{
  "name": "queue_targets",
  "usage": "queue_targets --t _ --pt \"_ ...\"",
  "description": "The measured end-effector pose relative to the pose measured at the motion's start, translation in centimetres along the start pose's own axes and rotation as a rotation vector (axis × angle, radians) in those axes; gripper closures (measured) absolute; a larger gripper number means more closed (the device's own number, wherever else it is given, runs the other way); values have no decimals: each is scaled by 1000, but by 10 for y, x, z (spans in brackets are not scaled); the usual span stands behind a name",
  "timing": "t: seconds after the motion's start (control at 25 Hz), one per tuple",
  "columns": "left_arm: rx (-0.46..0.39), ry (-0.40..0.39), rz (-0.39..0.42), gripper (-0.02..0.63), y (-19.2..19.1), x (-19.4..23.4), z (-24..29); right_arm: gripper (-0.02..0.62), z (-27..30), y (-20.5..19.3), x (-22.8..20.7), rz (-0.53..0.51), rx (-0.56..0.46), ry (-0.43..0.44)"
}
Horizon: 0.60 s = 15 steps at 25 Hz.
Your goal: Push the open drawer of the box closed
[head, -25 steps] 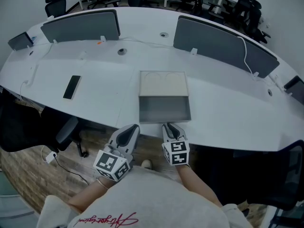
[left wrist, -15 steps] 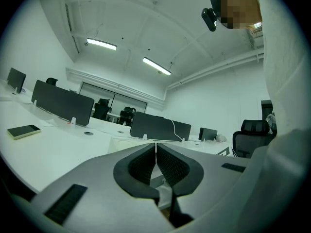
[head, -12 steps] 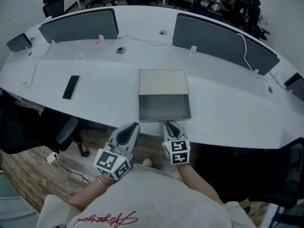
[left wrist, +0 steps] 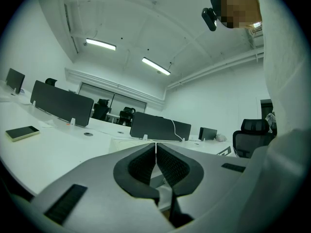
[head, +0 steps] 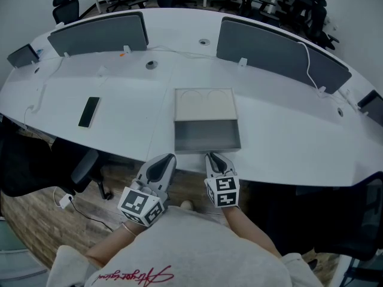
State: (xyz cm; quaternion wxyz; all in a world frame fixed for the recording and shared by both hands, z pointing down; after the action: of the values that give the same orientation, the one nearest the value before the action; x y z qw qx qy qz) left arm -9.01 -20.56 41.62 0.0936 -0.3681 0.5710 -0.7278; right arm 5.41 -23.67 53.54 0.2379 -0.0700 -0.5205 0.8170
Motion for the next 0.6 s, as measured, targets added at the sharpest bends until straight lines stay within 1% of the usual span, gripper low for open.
queue_targets --t 0.16,0.6 --pt "0 6 -5 583 2 2 1 549 3 4 -7 7 -7 -13" --pt "-11 16 0 583 5 8 2 551 11 9 -12 25 -15 -10"
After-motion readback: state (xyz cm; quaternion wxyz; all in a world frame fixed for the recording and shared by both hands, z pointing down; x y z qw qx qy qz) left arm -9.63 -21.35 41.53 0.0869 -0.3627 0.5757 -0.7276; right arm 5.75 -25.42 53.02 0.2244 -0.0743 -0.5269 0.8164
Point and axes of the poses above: the fingertips, and each gripper's own axes: z forward along the fingers, x to its left, y out of its top, the point moved 3 cm from there along -z, backward along the fingers, and after that the axes turned 12 degrees about -z, right-handed, at the moved point
